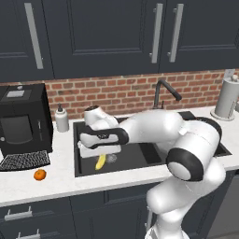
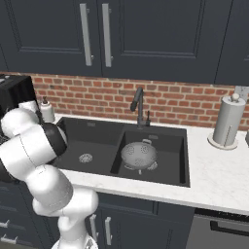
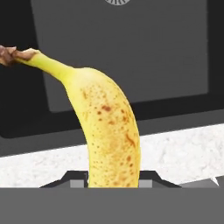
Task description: Put the colander in the sink, put the tangerine, banana in the colander, and turn on the sink faucet and pour water over the colander.
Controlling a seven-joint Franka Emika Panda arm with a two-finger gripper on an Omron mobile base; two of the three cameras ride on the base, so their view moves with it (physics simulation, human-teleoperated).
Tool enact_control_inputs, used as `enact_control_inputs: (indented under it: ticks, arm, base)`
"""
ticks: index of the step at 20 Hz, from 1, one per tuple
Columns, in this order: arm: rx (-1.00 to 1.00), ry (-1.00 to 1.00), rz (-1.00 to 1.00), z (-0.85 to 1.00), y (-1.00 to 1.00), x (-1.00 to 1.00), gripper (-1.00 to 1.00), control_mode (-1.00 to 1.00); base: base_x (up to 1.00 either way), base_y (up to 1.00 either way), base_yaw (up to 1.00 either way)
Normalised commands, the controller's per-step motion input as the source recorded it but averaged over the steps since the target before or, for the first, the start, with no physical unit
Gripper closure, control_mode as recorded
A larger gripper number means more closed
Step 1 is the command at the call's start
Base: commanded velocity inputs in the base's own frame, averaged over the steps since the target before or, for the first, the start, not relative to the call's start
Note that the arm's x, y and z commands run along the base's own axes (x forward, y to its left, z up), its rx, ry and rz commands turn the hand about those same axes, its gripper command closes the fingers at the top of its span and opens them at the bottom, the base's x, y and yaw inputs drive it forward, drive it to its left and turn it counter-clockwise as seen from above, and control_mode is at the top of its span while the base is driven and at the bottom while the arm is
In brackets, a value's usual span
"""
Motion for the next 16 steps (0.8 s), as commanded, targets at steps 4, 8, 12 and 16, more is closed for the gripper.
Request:
enact_control_inputs:
  ticks: [4, 8, 12, 16]
  arm:
    - [0.07, 0.0, -0.02, 0.37, -1.0, 0.0, 1.0, -1.0]
    - [0.08, 0.0, 0.0, 0.31, -1.0, 0.02, 1.0, -1.0]
    - [0.07, 0.0, 0.0, 0.22, -1.0, 0.0, 1.0, -1.0]
    - [0.03, 0.0, 0.0, 0.11, -1.0, 0.01, 1.0, -1.0]
  base:
    - [0.0, 0.0, 0.0]
    - [0.0, 0.0, 0.0]
    - [0.0, 0.0, 0.0]
    - [0.0, 0.0, 0.0]
